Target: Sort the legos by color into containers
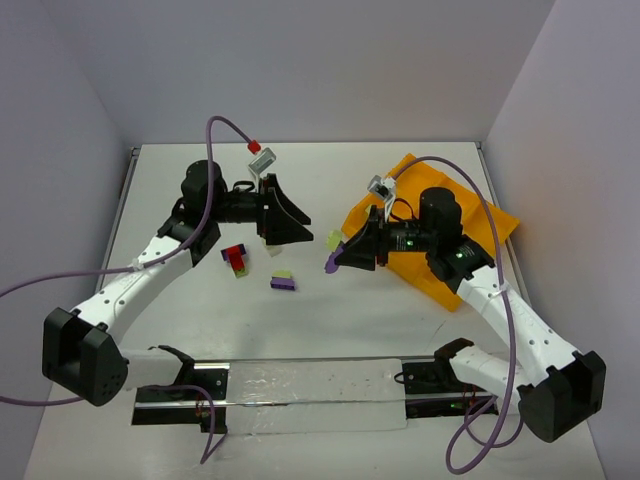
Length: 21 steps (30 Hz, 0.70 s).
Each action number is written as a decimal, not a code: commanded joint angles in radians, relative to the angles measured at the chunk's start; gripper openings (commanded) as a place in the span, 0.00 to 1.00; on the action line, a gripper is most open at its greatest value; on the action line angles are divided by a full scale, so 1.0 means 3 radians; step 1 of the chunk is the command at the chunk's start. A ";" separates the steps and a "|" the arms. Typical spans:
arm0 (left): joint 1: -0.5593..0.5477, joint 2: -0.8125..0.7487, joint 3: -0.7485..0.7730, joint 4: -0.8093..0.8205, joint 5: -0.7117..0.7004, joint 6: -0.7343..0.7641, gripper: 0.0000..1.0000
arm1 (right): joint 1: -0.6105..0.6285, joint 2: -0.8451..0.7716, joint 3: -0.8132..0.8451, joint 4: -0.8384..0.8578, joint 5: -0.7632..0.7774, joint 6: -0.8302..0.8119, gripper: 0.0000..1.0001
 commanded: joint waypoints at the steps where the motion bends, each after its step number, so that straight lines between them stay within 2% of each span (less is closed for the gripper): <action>1: -0.0140 0.0109 0.0119 0.0430 0.0247 -0.0135 0.93 | 0.0026 0.0080 0.0166 0.0164 -0.0234 -0.0058 0.00; 10: -0.0267 0.0323 0.0277 0.0362 0.0234 -0.0119 0.88 | 0.0120 0.0111 0.0259 0.0091 -0.0203 -0.0097 0.00; 18: -0.0366 0.0339 0.0291 0.0433 0.0234 -0.0152 0.77 | 0.0141 0.0126 0.0294 0.0010 -0.0170 -0.0132 0.00; 21: -0.0381 0.0332 0.0288 0.0446 0.0235 -0.0153 0.70 | 0.0149 0.0127 0.0294 0.0015 -0.0162 -0.0133 0.00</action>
